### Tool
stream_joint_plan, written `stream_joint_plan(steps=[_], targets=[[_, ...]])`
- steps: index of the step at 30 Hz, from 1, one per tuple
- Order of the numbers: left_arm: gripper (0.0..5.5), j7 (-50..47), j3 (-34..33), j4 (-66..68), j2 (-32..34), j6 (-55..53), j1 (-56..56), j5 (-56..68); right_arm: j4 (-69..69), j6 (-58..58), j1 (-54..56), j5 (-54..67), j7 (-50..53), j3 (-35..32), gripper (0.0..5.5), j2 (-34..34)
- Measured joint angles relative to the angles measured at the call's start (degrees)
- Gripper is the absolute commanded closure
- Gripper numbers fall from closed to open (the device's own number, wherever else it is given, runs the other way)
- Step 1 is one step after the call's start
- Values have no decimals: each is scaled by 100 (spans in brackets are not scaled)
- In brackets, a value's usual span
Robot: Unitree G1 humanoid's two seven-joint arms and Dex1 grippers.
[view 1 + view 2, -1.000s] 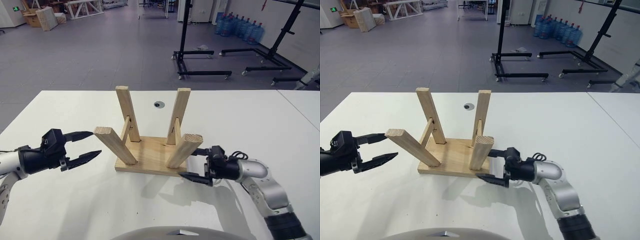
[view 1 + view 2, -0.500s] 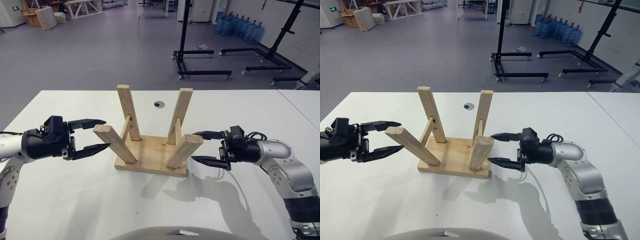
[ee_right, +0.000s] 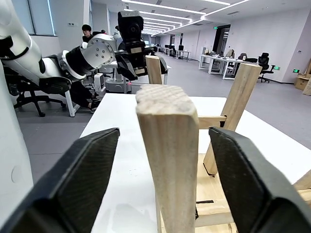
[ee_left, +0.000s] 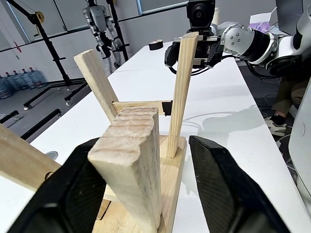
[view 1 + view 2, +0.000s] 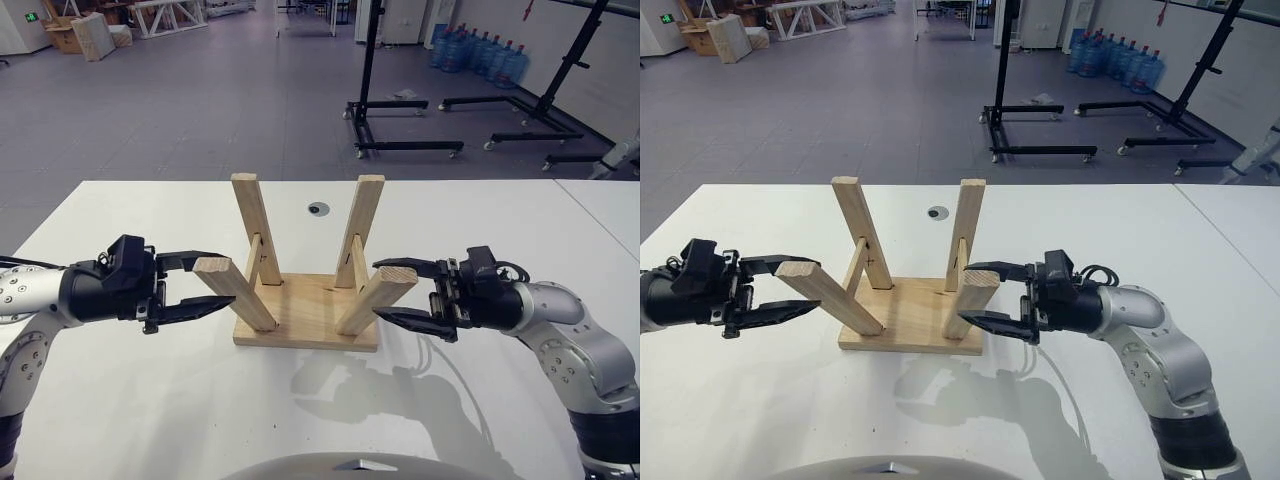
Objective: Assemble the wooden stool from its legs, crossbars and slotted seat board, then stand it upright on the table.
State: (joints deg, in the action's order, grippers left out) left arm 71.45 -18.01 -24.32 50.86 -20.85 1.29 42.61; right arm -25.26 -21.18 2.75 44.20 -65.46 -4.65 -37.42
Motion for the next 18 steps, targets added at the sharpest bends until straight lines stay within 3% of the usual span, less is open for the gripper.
stream_joint_plan(steps=[9,18], targets=[[435,111,223,45,-3,-22,-211,77,361,-175,229,195,-390,-80,428,-225],[439,201,609,254,239,-1160,-882,731,473,-1249,601,853,-663,-85,434,-770]])
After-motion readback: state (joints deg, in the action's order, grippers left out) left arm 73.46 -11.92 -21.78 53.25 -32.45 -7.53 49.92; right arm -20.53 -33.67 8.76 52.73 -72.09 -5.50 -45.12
